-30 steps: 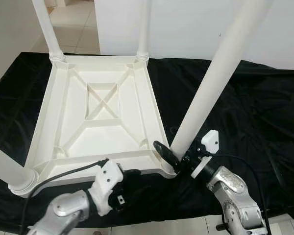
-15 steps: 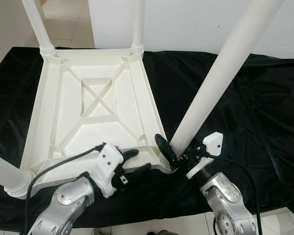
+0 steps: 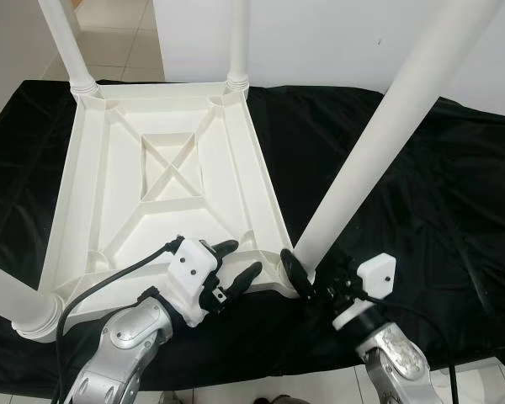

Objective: Building children table

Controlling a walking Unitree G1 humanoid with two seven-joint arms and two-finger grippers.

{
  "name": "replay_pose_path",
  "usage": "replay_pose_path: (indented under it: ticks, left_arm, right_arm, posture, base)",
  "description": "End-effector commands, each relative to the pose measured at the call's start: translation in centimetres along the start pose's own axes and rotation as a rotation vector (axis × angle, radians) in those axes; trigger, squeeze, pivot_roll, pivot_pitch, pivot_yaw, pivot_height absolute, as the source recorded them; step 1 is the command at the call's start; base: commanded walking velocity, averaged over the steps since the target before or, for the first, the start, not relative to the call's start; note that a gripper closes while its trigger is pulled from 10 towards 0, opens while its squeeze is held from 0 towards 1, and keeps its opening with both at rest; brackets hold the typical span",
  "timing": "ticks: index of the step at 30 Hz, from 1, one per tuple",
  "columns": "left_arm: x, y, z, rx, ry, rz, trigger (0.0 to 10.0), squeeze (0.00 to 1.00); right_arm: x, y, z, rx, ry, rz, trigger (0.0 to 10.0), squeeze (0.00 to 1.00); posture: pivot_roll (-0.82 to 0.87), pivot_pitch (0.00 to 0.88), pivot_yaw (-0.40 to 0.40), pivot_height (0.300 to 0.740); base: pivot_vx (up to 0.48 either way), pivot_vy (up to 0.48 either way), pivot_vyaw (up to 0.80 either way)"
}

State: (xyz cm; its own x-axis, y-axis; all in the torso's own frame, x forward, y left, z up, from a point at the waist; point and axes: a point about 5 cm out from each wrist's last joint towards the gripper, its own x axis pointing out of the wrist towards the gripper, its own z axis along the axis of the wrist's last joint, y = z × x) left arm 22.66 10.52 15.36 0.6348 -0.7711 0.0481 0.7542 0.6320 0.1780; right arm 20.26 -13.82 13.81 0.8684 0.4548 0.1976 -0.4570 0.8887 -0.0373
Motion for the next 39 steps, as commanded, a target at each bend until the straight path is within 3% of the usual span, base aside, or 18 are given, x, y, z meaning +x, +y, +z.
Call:
replay_pose_path:
  ticks: [1, 12, 14, 16, 18, 25, 31, 32, 34, 39]
  left_arm:
    - [-0.6, 1.6, -0.6, 0.011, 0.027, 0.261, 10.0, 0.00]
    - [-1.2, 2.5, -0.6, 0.021, 0.024, 0.283, 10.0, 0.00]
    - [-1.2, 2.9, -0.4, 0.018, 0.011, 0.311, 10.0, 0.00]
    - [-1.2, 2.9, -0.4, 0.018, 0.011, 0.311, 10.0, 0.00]
    - [-1.1, 3.1, -0.4, 0.020, 0.008, 0.333, 10.0, 0.00]
    - [-0.8, 3.3, -0.5, 0.001, 0.002, 0.357, 10.0, 0.00]
    - [-0.4, 3.7, -0.6, -0.008, 0.000, 0.425, 10.0, 0.00]
    - [-0.2, 4.0, -0.7, -0.044, -0.004, 0.463, 10.0, 0.00]
    - [-0.1, 4.2, -0.8, -0.090, -0.012, 0.496, 10.0, 0.00]
    - [0.1, 4.2, -1.1, -0.195, -0.049, 0.552, 10.0, 0.00]
  right_arm:
    - [-0.9, -0.1, -0.3, -0.016, 0.024, 0.021, 10.0, 0.00]
    - [-2.8, -0.9, -0.8, -0.075, 0.078, 0.063, 10.0, 0.00]
    - [-4.1, -2.4, -0.7, -0.087, 0.112, 0.035, 10.0, 0.00]
    - [-4.1, -2.4, -0.7, -0.087, 0.112, 0.035, 10.0, 0.00]
    - [-5.4, -4.1, -0.4, -0.099, 0.127, -0.050, 10.0, 0.00]
    - [-6.3, -7.1, -0.1, -0.080, 0.112, -0.275, 10.0, 0.00]
    - [-3.6, -7.5, -0.1, -0.073, 0.056, -0.434, 10.0, 0.00]
    - [-2.2, -7.3, -0.2, -0.057, 0.048, -0.461, 10.0, 0.00]
    - [-1.3, -7.2, -0.4, -0.068, 0.052, -0.493, 10.0, 0.00]
    - [0.3, -7.5, -1.0, -0.089, 0.045, -0.660, 10.0, 0.00]
  posture:
    - [0.00, 0.143, -0.035, 0.740]
    - [-0.01, 0.143, -0.025, 0.740]
    - [-0.03, 0.140, -0.016, 0.740]
    - [-0.03, 0.140, -0.016, 0.740]
    - [-0.04, 0.139, -0.016, 0.740]
    - [-0.04, 0.142, -0.024, 0.740]
    - [-0.04, 0.143, -0.036, 0.740]
    - [-0.03, 0.142, -0.040, 0.740]
    - [-0.03, 0.143, -0.046, 0.740]
    - [-0.02, 0.140, -0.056, 0.740]
  base:
    - [0.000, 0.000, 0.00]
    - [0.000, 0.000, 0.00]
    - [0.000, 0.000, 0.00]
    - [0.000, 0.000, 0.00]
    - [0.000, 0.000, 0.00]
    - [0.000, 0.000, 0.00]
    - [0.000, 0.000, 0.00]
    - [0.000, 0.000, 0.00]
    - [0.000, 0.000, 0.00]
    - [0.000, 0.000, 0.00]
